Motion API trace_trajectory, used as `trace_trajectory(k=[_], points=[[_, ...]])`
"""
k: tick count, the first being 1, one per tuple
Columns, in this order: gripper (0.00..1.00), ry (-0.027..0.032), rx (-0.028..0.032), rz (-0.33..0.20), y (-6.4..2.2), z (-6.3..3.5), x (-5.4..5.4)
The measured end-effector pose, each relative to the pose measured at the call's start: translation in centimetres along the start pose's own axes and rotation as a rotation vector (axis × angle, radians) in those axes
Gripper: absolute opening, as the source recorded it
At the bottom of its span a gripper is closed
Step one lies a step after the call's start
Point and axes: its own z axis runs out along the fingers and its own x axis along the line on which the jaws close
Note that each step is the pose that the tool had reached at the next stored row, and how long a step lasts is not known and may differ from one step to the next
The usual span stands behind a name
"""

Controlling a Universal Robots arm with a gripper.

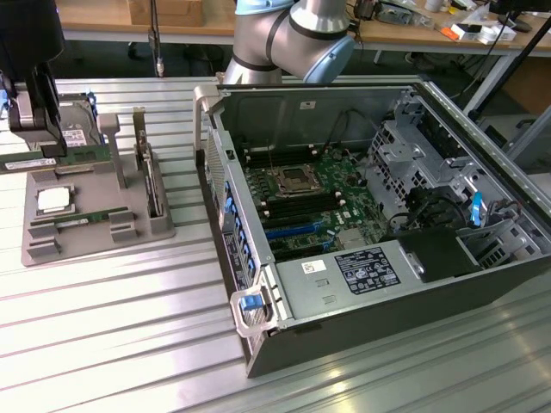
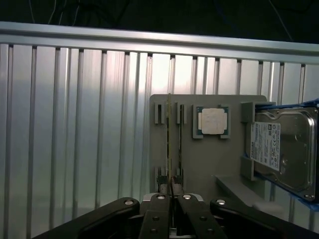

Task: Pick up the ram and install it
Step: 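Pick up the ram and move it above insertion slot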

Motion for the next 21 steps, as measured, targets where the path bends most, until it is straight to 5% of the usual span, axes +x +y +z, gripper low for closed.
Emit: trace_trajectory(k=[21], points=[[0.12, -0.0053, 0.0002, 0.0, 0.15, -3.56, -0.1]])
